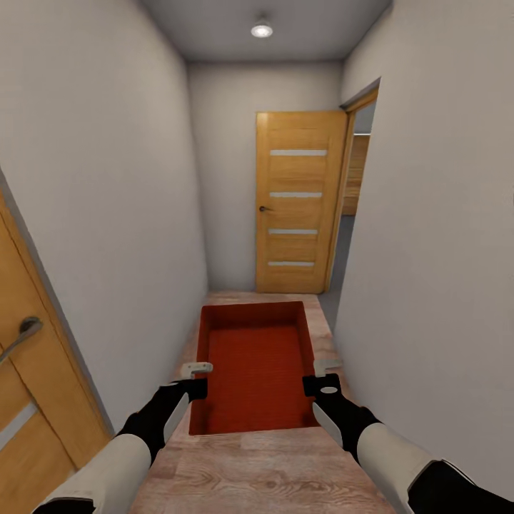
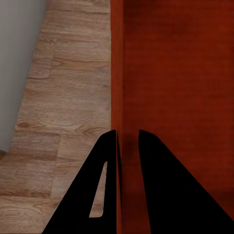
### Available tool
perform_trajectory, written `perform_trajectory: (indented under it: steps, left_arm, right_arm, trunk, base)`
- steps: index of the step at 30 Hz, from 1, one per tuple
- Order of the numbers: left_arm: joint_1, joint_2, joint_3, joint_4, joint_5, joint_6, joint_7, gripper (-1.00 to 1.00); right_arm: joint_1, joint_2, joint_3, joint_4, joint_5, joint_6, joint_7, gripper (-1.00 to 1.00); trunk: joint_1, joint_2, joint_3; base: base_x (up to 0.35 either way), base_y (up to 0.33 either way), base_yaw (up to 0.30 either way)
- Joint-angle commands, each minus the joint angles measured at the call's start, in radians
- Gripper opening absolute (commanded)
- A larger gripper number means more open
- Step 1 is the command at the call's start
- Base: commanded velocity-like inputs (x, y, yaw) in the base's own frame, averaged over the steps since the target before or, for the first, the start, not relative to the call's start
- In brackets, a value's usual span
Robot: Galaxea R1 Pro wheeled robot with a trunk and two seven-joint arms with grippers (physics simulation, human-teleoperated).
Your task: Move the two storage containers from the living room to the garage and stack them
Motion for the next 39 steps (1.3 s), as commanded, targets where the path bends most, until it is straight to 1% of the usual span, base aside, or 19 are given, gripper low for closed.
perform_trajectory:
  steps: [1, 21, 25, 31, 39]
  left_arm:
    - [0.001, 0.000, -0.018, 0.004, 0.014, 0.005, 0.011, -1.00]
    - [0.001, 0.000, -0.018, 0.004, 0.014, 0.006, 0.011, -1.00]
    - [0.001, 0.000, -0.018, 0.004, 0.014, 0.006, 0.011, -1.00]
    - [0.001, 0.000, -0.018, 0.004, 0.013, 0.006, 0.011, -1.00]
    - [0.001, 0.000, -0.018, 0.004, 0.013, 0.006, 0.011, -1.00]
  right_arm:
    - [-0.002, 0.000, -0.005, -0.004, 0.011, 0.007, -0.007, -1.00]
    - [-0.002, 0.000, -0.005, -0.004, 0.013, 0.005, -0.007, -1.00]
    - [-0.002, 0.001, -0.005, -0.004, 0.012, 0.006, -0.007, -1.00]
    - [-0.002, 0.001, -0.005, -0.004, 0.011, 0.007, -0.007, -1.00]
    - [-0.002, 0.000, -0.005, -0.004, 0.011, 0.007, -0.007, -1.00]
  trunk:
    - [0.001, -0.001, -0.001]
    - [0.001, -0.001, -0.001]
    - [0.001, -0.001, -0.001]
    - [0.001, -0.001, -0.001]
    - [0.001, -0.001, -0.001]
  base:
    - [0.323, 0.005, -0.152]
    - [0.323, 0.081, -0.012]
    - [0.323, 0.090, -0.130]
    - [0.323, 0.090, -0.229]
    - [0.323, 0.090, -0.036]
